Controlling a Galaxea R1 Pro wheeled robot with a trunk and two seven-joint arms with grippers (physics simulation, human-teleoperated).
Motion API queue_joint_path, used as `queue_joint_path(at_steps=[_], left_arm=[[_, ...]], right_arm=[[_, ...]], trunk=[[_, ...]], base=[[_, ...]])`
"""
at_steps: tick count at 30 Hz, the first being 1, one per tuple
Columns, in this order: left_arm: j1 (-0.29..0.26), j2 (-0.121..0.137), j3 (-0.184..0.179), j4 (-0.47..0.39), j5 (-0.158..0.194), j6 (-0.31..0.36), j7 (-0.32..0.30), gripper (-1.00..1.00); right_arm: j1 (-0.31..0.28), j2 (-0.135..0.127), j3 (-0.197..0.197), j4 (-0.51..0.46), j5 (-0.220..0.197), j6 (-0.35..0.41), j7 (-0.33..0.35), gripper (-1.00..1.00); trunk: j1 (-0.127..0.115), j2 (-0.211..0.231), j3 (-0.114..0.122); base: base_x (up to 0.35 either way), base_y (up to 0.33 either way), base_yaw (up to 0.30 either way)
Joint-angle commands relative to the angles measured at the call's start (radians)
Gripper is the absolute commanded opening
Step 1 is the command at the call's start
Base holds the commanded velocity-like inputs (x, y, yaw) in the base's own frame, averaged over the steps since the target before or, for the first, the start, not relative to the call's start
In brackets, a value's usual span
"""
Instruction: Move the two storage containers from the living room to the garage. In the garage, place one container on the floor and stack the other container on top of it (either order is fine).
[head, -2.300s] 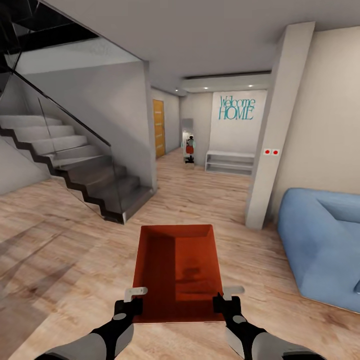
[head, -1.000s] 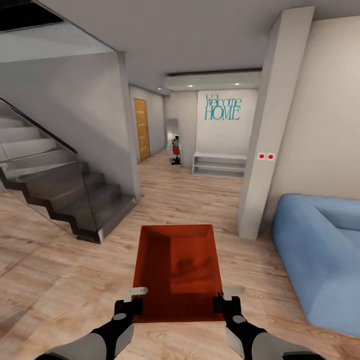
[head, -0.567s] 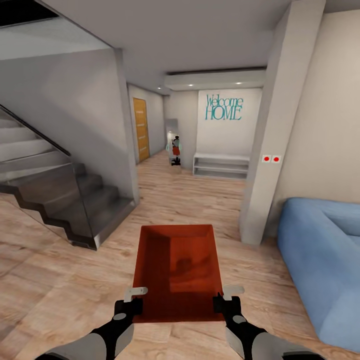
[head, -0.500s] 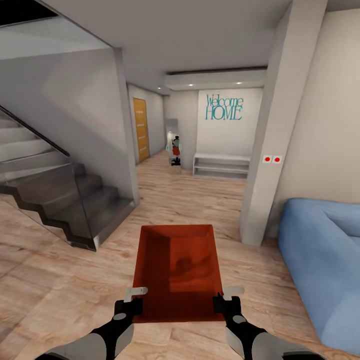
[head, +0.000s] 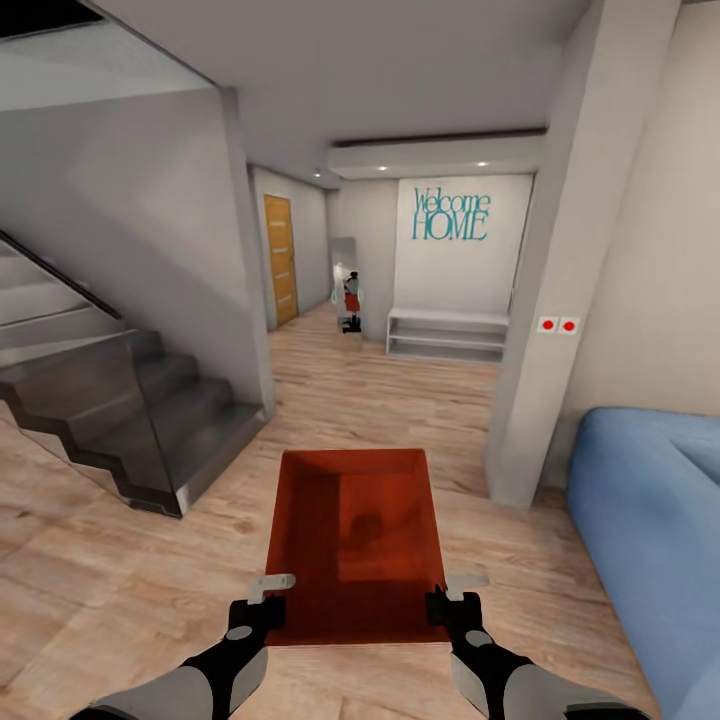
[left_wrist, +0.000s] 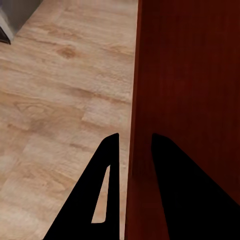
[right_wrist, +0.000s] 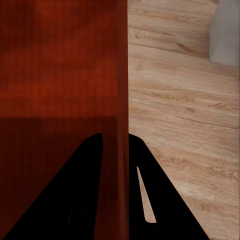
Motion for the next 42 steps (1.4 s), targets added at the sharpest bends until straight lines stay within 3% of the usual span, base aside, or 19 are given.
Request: queue_joint_path(at_steps=[1,42], left_arm=[[-0.001,0.0,-0.019,-0.001,0.004,-0.007,0.014,-1.0],[-0.001,0.001,-0.019,-0.001,0.004,-0.007,0.013,-1.0]], right_arm=[[-0.001,0.009,0.004,0.004,-0.009,-0.003,-0.003,-1.0],[-0.001,0.009,0.004,0.004,-0.009,-0.003,-0.003,-1.0]], trunk=[[0.001,-0.002,-0.002],[0.001,-0.002,-0.002]], base=[[0.321,0.0,0.0],[0.321,0.0,0.0]])
